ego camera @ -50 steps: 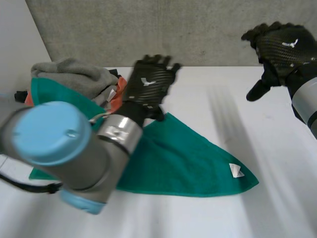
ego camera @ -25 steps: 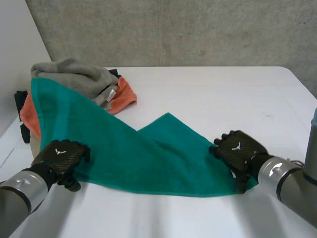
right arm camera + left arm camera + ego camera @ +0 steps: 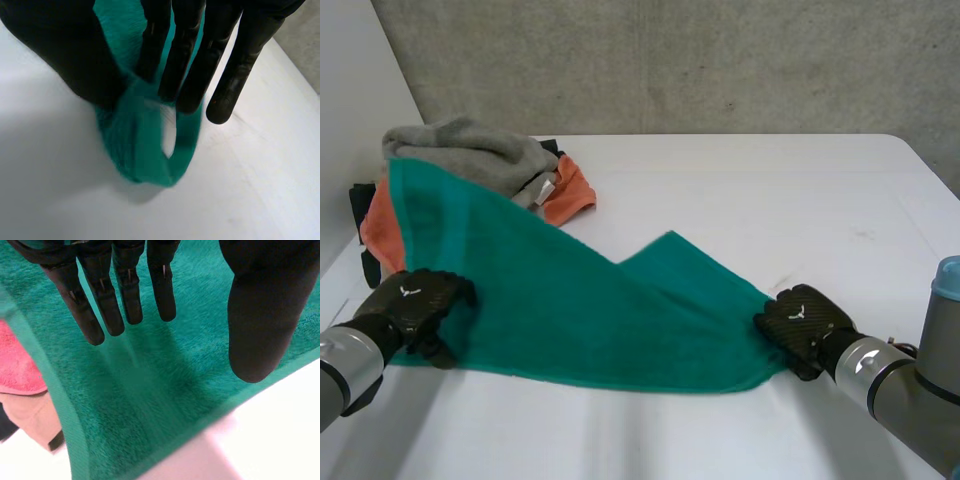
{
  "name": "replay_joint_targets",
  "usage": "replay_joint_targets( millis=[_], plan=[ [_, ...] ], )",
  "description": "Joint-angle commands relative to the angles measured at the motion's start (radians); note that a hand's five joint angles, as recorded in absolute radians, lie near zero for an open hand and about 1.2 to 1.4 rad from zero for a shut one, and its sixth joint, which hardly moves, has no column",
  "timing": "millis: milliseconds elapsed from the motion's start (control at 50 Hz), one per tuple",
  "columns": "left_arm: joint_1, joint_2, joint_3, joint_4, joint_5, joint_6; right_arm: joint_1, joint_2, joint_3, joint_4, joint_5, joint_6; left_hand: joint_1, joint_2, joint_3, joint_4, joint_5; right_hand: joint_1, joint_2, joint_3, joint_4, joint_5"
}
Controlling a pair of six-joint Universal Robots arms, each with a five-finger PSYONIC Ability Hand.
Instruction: Fold the laundry.
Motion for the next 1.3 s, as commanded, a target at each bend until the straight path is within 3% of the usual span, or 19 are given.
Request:
replay_joint_targets(
  millis=[20, 140, 260, 680, 1300],
  plan=[
    [-0.008, -0.005, -0.003, 0.032, 0.005, 0.0, -0.064, 0.016, -0.031, -0.064, 0.002, 0.022, 0.017, 0.024, 0.026, 0.037, 0.041, 0.605, 0.287, 0.296, 0.294, 0.329],
    [-0.017, -0.007, -0.01, 0.046, 0.028, 0.002, -0.111, 0.009, -0.071, -0.072, 0.092, 0.068, 0.002, 0.009, 0.011, 0.022, 0.026, 0.605, 0.287, 0.296, 0.294, 0.329],
    [-0.019, -0.036, -0.013, 0.056, 0.12, 0.005, -0.117, 0.009, -0.111, -0.059, 0.204, 0.095, 0.005, 0.012, 0.014, 0.025, 0.029, 0.605, 0.287, 0.296, 0.294, 0.329],
    [-0.124, -0.109, -0.073, 0.06, 0.136, 0.21, -0.144, 0.009, -0.115, -0.067, 0.212, 0.095, 0.005, 0.012, 0.014, 0.025, 0.029, 0.605, 0.287, 0.296, 0.294, 0.329],
    [-0.123, -0.134, -0.11, 0.167, 0.13, 0.213, -0.144, 0.009, -0.102, -0.072, 0.207, 0.095, 0.055, 0.062, 0.064, 0.075, 0.079, 0.605, 0.287, 0.296, 0.294, 0.329]
  ],
)
